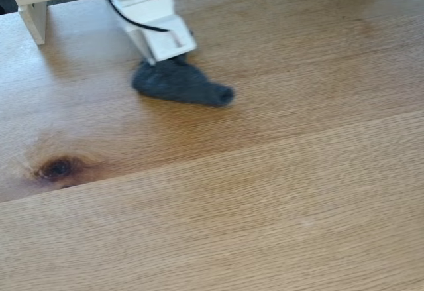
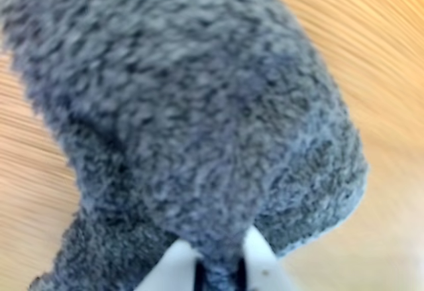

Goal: Clean the area in front of the robot

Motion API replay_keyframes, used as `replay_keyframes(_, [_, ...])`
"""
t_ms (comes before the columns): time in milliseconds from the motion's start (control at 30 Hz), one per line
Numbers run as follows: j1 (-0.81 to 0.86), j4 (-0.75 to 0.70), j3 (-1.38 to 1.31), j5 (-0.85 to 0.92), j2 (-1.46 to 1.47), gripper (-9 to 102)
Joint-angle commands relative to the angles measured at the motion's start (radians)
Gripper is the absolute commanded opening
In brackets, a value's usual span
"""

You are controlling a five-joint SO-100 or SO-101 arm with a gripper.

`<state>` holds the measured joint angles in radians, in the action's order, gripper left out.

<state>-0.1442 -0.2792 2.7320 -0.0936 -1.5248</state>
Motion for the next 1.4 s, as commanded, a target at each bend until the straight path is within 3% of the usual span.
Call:
replay_keyframes(0, [0.057,-0.057,0.084,0.064,-0.189,0])
replay_keyframes(100, [-0.072,-0.158,0.152,0.028,-0.39,0])
replay_keyframes(233, [-0.382,-0.253,0.192,-0.077,-0.643,0])
replay_keyframes(367, [-0.64,-0.178,0.193,-0.117,-0.701,0])
replay_keyframes(533, [-0.719,0.044,0.193,-0.091,-0.436,0])
replay_keyframes(767, [-0.571,0.345,0.187,-0.04,-0.003,0])
replay_keyframes(867, [-0.459,0.365,0.138,-0.009,0.098,0])
replay_keyframes(1167, [-0.021,0.127,-0.014,-0.005,0.008,0])
replay_keyframes(1367, [0.127,-0.117,-0.018,0.02,-0.195,0])
